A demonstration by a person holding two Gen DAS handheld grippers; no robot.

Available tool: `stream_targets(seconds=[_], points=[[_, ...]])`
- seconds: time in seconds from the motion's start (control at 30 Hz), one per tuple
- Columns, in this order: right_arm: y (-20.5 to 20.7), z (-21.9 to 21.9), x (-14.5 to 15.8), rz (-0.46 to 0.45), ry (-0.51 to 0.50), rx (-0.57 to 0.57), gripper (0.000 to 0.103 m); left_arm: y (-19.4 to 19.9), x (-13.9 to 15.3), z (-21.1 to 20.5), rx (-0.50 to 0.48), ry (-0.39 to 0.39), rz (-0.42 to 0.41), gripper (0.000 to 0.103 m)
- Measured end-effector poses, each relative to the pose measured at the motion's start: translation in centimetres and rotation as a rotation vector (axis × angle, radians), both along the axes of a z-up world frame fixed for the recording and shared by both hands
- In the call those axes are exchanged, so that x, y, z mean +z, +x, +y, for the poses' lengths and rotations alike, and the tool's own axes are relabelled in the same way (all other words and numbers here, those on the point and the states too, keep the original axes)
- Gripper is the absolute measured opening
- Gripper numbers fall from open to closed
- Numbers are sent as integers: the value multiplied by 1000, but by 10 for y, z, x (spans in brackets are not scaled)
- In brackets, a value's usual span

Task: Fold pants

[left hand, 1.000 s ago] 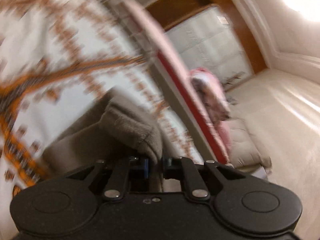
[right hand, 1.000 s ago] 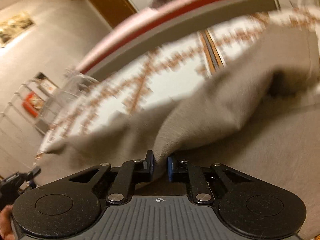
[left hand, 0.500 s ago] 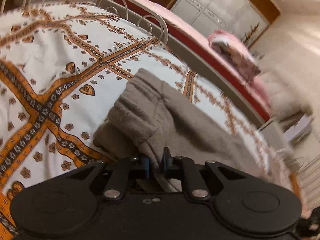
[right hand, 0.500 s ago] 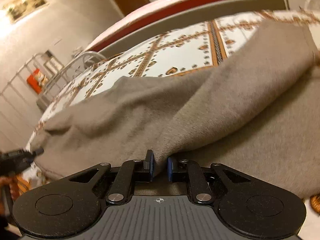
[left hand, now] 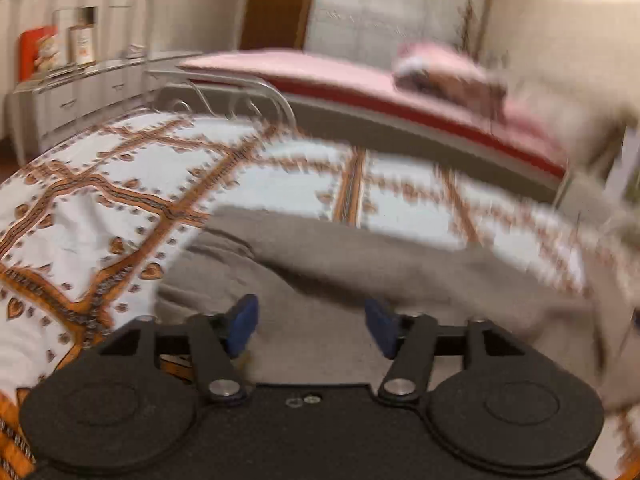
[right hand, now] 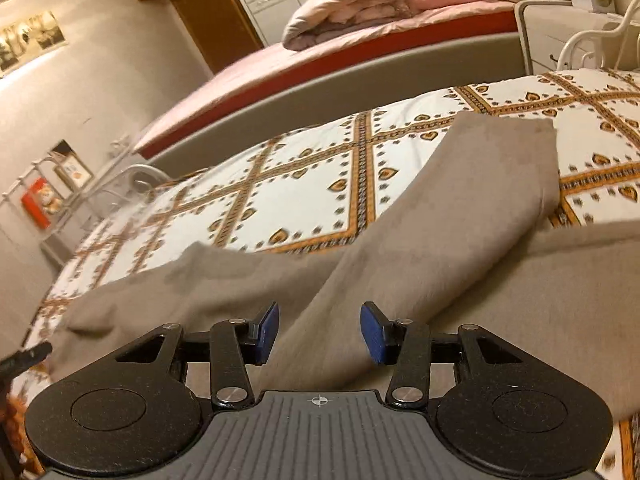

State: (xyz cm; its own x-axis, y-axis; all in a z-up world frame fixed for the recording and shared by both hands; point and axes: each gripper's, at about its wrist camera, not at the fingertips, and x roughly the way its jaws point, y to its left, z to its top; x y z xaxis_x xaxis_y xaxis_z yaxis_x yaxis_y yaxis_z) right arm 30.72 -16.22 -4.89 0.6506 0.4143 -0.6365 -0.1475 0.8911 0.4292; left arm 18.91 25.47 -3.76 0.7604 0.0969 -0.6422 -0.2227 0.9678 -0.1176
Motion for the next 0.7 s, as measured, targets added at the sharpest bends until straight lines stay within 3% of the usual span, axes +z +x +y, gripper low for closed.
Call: stream_targets(seconds=[0.1,0.2,0.3,0.33,0.37,0.47,0.6,0.7], points=[[32,10,-10,53,-36,-17,46,20,-27,-1,-28,-57,121,55],[60,28,-24,123,-137,-31,46,23,-28,-7,-60,-32,117,66],[69,36,-38,157,-257,-6,43,20,-30,-7,-82,-20,116,66],[65,37,-38,140,-282,14,33,20,-30,-5,-82,-34,111,66],[59,36,-38,136,-284,34,1,19,-30,-3,-85,-48,106,66],[29,17,-23,88,-289,15,1,19,-29,3,-84,-85,95,66],[-5,-16,-23,121,-333,0,1,16,-27,6,-84,-107,94,66],[-12,-33,-14,142,-257,-47,2,14,-26,9,-71,-129,85,66]])
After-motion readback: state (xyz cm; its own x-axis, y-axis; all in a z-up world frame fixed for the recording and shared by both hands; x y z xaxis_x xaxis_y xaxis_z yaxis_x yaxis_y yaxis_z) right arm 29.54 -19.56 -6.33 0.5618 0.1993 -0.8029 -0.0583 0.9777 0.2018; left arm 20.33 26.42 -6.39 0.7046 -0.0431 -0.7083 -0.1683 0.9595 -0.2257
